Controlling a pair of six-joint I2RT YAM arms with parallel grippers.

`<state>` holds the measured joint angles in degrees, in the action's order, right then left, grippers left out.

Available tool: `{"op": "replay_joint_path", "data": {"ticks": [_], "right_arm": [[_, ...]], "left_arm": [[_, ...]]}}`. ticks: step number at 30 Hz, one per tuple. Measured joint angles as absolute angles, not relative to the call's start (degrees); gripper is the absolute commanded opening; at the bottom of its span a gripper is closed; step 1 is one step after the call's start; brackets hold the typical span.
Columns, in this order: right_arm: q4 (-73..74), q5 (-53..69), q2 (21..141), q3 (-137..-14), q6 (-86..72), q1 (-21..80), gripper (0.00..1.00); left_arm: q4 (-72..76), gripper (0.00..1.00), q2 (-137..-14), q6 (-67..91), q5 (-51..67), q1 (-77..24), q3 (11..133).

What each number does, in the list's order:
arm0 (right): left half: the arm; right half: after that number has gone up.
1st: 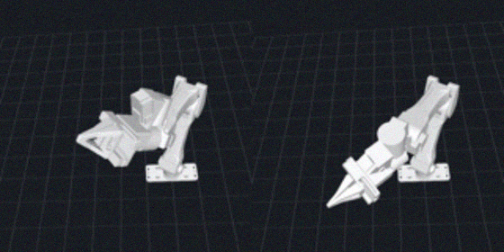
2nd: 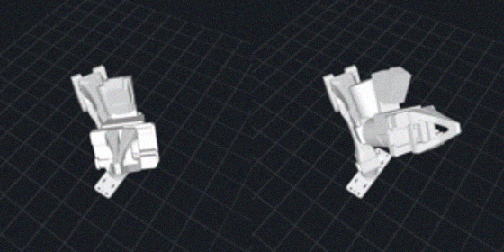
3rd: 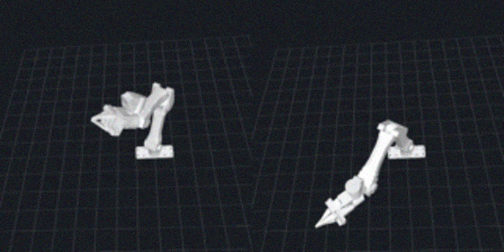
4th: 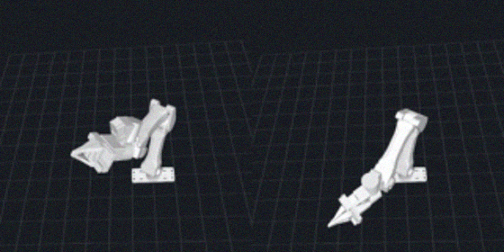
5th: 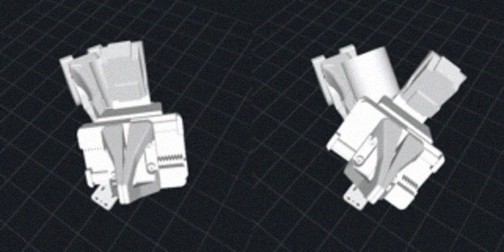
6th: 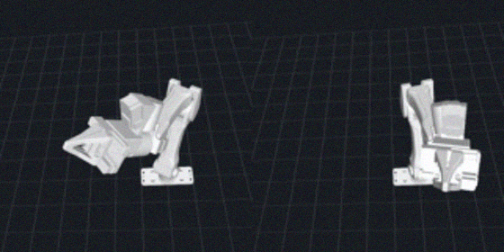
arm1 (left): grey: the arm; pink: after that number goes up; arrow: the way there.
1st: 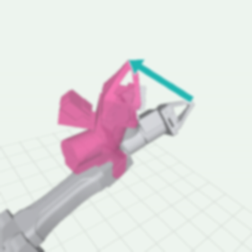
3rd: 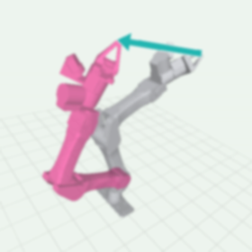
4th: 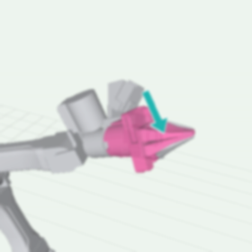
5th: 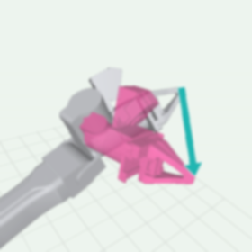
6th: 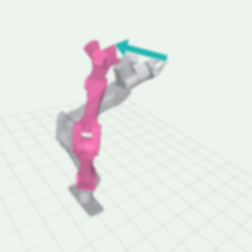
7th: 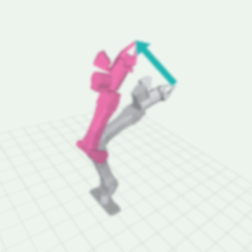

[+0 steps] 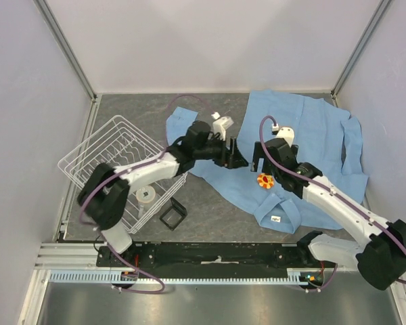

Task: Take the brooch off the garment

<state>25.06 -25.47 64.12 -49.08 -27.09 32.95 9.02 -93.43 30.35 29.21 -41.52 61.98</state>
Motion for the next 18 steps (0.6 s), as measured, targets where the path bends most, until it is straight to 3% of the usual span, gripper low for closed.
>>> {"op": "replay_joint_path", "data": {"ticks": [5,8,18], "right_arm": [[24.8,-24.1,65.0,-44.7,-30.1,28.7,0.98],[22.9,-22.3,63.2,-42.1,-30.4,25.1,0.92],[18.9,-16.7,68.1,-39.7,-28.4,21.1,0.75]], "left_arm": [[9.5,0.62,-107.2,26.7,27.3,-44.6,72.6],[9.7,0.59,-113.0,24.0,25.8,-46.2,77.1],[11.9,0.51,-115.7,18.0,21.2,-47.9,76.7]]}}
